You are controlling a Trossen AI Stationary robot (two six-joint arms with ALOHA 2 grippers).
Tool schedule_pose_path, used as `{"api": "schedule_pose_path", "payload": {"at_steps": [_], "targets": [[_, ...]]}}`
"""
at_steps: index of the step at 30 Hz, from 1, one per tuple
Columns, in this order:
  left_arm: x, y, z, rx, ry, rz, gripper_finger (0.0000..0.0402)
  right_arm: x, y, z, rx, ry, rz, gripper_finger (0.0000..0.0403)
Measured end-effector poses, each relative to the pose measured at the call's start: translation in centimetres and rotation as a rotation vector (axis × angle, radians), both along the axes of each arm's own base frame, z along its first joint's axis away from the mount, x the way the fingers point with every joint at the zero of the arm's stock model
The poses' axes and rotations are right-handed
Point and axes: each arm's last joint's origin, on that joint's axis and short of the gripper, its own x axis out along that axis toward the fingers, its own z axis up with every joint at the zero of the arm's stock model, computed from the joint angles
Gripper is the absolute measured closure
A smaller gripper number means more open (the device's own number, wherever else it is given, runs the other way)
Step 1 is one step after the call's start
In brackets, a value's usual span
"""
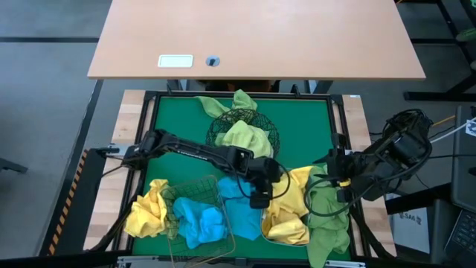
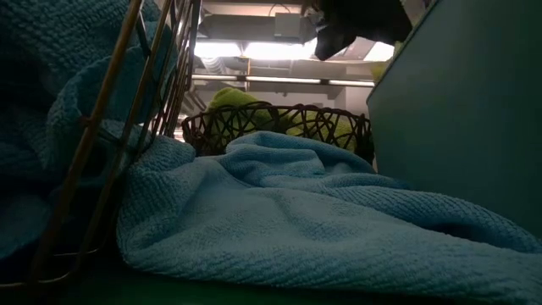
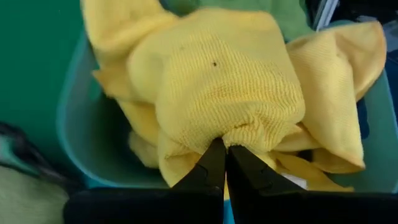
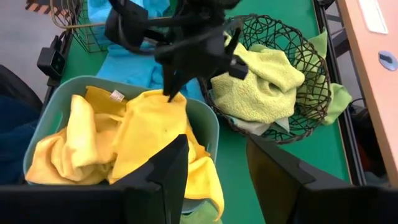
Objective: Sort microfiber towel by color & place in baskets
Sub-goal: Put the yellow microfiber cloth into the blue bin
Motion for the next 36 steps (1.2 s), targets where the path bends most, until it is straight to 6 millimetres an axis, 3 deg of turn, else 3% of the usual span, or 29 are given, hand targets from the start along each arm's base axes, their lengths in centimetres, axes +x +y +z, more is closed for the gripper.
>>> {"api": "schedule_pose_path", "payload": {"at_steps": [4, 12, 21, 25, 30, 36], "targets": [[0.3, 0.2, 0.4, 0.049, -0.058, -0.051, 0.0401, 0.2, 0.1, -0.9, -0.038, 0.022, -0.003, 0.0242], [0.7, 0.4, -0.9, 0.22, -0.088, -0.073, 0.0398, 0.9, 0.1, -4.1, -0.14, 0.073, -0.088, 0.0242], [0.4, 0.5, -2.5, 0.238, -0.032, -0.078, 0.0322, 1.7, -2.9, -9.4, -0.165, 0.222, -0.323, 0.0242], [0.3, 0.5, -2.1, 0.259, -0.046, -0.097, 0.0287, 2.1, -4.0, -11.7, -0.16, 0.319, -0.376, 0.0242], [-0.2, 0.5, -0.9, 0.299, -0.074, -0.143, 0.0263, 3.0, -3.9, -14.1, -0.051, 0.388, -0.339, 0.0242], [-0.8, 0.7, 0.4, 0.306, -0.088, -0.143, 0.0257, 3.9, -2.9, -15.2, 0.105, 0.395, -0.244, 0.0242]]}}
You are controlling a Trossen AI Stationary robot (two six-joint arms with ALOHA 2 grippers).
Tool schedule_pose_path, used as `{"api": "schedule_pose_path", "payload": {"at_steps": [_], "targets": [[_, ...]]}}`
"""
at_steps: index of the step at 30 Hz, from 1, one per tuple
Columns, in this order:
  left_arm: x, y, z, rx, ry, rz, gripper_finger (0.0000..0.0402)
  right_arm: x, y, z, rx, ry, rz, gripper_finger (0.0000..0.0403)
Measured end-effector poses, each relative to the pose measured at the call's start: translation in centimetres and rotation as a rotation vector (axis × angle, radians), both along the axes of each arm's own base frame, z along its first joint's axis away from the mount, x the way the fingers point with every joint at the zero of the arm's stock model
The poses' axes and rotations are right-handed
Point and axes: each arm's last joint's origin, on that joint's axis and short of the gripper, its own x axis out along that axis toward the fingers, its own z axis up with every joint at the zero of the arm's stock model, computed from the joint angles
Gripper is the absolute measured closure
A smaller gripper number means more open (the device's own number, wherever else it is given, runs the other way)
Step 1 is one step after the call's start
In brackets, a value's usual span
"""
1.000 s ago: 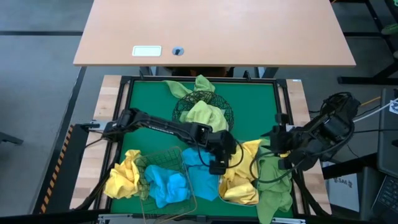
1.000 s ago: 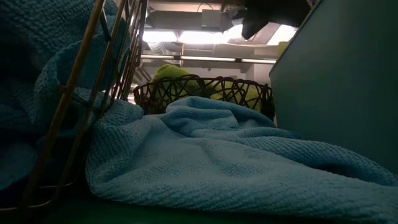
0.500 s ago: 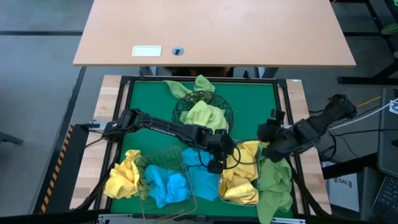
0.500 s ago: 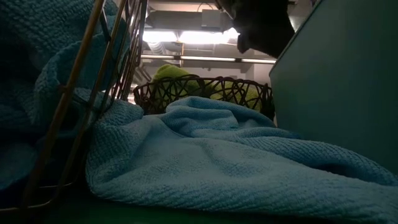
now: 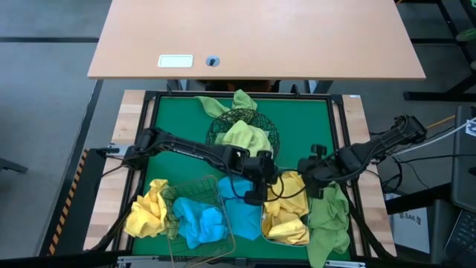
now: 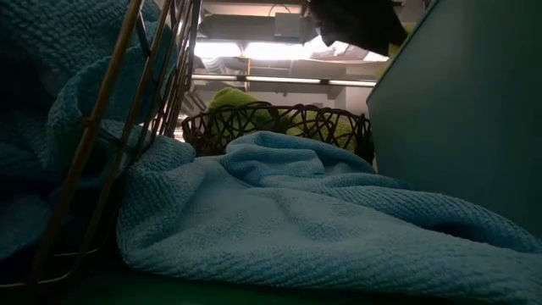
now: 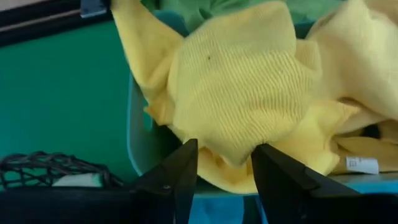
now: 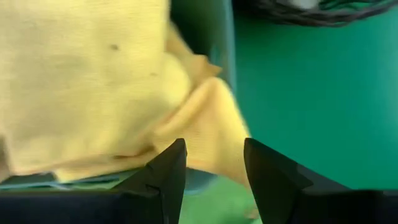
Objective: Sort microfiber towel by color & place in baskets
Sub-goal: Put the yellow microfiber cloth into the blue bin
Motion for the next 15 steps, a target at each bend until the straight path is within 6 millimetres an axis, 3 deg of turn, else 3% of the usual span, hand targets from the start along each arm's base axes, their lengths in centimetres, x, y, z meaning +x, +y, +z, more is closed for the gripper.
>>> {"api": "schedule_pose_path", "payload": {"at_steps": [8, 15], "targets": [[-0.8, -0.1, 1.2, -0.002, -0.002, -0.005, 0.0267, 0.2, 0.1, -0.4, 0.012, -0.009, 0.015, 0.0242], [-1.5, -0.5, 2.5, -0.01, -0.029, -0.02, 0.0268, -0.7, -0.9, 0.8, -0.117, -0.13, -0.041, 0.0242]]}}
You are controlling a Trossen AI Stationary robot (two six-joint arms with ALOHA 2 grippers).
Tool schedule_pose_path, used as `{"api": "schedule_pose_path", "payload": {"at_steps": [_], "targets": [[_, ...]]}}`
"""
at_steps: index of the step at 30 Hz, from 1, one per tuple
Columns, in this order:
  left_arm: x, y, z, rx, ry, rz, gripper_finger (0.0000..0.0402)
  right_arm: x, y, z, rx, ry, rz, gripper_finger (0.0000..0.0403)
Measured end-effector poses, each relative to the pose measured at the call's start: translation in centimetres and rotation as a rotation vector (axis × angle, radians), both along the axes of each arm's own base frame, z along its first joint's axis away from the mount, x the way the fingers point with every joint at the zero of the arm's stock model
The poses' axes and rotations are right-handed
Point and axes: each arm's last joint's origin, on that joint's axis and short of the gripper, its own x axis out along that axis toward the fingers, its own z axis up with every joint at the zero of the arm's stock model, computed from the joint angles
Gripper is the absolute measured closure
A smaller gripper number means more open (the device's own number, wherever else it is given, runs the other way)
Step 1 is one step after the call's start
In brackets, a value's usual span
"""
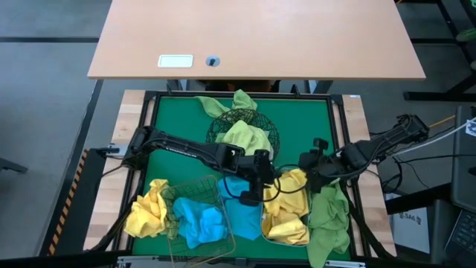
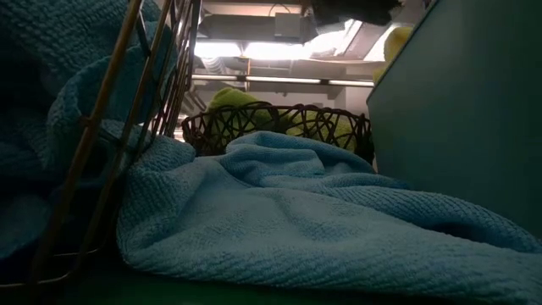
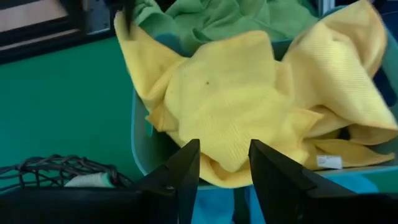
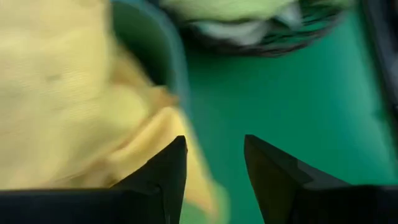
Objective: Sort microfiber towel by color & place in baskets
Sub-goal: Put the yellow microfiber cloth into the blue bin
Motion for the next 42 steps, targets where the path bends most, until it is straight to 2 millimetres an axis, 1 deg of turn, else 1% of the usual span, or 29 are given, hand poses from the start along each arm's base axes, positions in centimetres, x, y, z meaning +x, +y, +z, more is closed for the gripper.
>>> {"api": "schedule_pose_path", "payload": {"at_steps": [3, 6, 8, 11, 15, 17, 19, 21, 25, 30, 32, 34, 36, 38, 42], "targets": [[-0.3, -0.2, 0.4, -0.002, -0.003, -0.006, 0.0268, -0.6, -0.5, 0.3, -0.066, -0.017, -0.046, 0.0242], [-0.8, -0.1, 1.0, -0.002, -0.003, -0.007, 0.0269, -1.0, -0.8, 0.1, -0.101, 0.007, -0.083, 0.0242], [-1.5, 0.1, 1.8, 0.0, 0.011, -0.007, 0.0269, -1.2, -0.9, -0.6, -0.111, 0.032, -0.094, 0.0242], [-2.8, 0.6, 3.5, 0.011, 0.002, -0.013, 0.0269, -1.1, -0.8, -2.0, -0.093, 0.056, -0.109, 0.0242], [-5.1, 2.5, 6.8, 0.039, -0.043, -0.007, 0.0269, -0.8, -0.3, -3.8, 0.01, 0.069, -0.093, 0.0242], [-6.4, 3.7, 8.4, 0.038, -0.064, 0.02, 0.0269, -0.3, 0.0, -4.3, 0.068, 0.045, -0.068, 0.0242], [-7.3, 5.0, 9.4, 0.04, -0.074, 0.043, 0.0269, 0.1, 0.4, -4.4, 0.116, 0.013, -0.031, 0.0242], [-7.9, 6.2, 9.8, 0.051, -0.057, 0.064, 0.0269, 0.5, 0.7, -4.4, 0.157, -0.012, 0.003, 0.0242], [-8.1, 8.5, 9.8, 0.043, -0.043, 0.071, 0.0269, 0.9, 1.1, -4.8, 0.229, -0.032, 0.041, 0.0242], [-7.5, 11.4, 9.0, -0.032, -0.025, -0.005, 0.0269, 0.7, 1.3, -6.6, 0.316, 0.016, 0.072, 0.0242], [-7.3, 12.6, 8.6, -0.052, -0.02, -0.001, 0.0269, 0.6, 1.3, -7.0, 0.338, 0.04, 0.08, 0.0242], [-7.4, 13.9, 8.6, -0.053, -0.025, 0.029, 0.0269, 0.5, 1.4, -7.1, 0.35, 0.055, 0.085, 0.0242], [-7.5, 15.0, 8.6, -0.051, -0.032, 0.059, 0.0269, 0.4, 1.3, -6.9, 0.354, 0.048, 0.086, 0.0242], [-7.6, 16.0, 8.6, -0.05, -0.035, 0.085, 0.0269, 0.4, 1.3, -6.2, 0.36, 0.035, 0.089, 0.0242], [-7.7, 17.2, 8.5, -0.049, -0.044, 0.115, 0.0269, 0.3, 1.3, -4.4, 0.381, -0.012, 0.1, 0.0242]]}}
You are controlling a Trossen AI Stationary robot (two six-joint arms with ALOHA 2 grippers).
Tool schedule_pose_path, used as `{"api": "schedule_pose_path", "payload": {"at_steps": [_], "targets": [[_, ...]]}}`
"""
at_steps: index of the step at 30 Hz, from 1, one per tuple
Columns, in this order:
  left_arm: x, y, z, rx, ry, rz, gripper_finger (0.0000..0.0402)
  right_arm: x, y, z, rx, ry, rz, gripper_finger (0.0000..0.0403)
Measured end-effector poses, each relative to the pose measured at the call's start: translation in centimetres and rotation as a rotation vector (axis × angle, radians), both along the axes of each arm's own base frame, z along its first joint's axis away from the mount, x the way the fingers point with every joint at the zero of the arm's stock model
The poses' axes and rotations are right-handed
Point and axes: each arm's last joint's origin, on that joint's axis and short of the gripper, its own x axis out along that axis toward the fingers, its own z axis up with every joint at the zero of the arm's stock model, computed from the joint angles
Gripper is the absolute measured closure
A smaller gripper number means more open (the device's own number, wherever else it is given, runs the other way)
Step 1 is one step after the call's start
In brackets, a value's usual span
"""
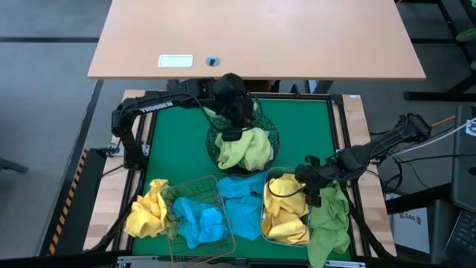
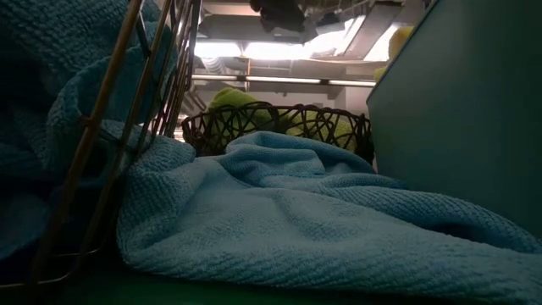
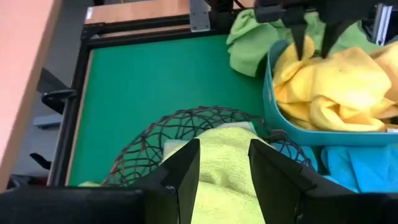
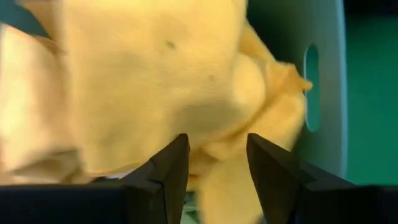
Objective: Sort microfiber towel by color & place in baskets
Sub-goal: Put the yellow microfiber cloth into the blue bin, then put the green microfiber cloth into the round wire basket
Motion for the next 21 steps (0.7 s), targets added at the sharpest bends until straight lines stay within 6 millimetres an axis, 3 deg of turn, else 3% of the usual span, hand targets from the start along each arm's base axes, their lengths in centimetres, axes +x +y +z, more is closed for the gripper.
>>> {"api": "schedule_pose_path", "payload": {"at_steps": [5, 9, 15, 21], "targets": [[0.0, 0.1, 0.1, 0.001, -0.006, 0.003, 0.0269, -0.7, -0.4, 2.4, 0.025, -0.046, -0.001, 0.0242], [0.0, 0.0, 0.1, 0.0, -0.006, -0.002, 0.0269, -2.1, -1.1, 3.0, -0.001, 0.03, -0.029, 0.0242], [0.0, -0.1, 0.1, 0.0, -0.006, -0.003, 0.0269, -3.9, -2.1, 2.7, -0.075, 0.2, -0.076, 0.0242], [0.0, -0.1, 0.1, -0.004, -0.006, 0.001, 0.0269, -4.2, -2.1, 1.5, -0.068, 0.256, -0.066, 0.0242]]}}
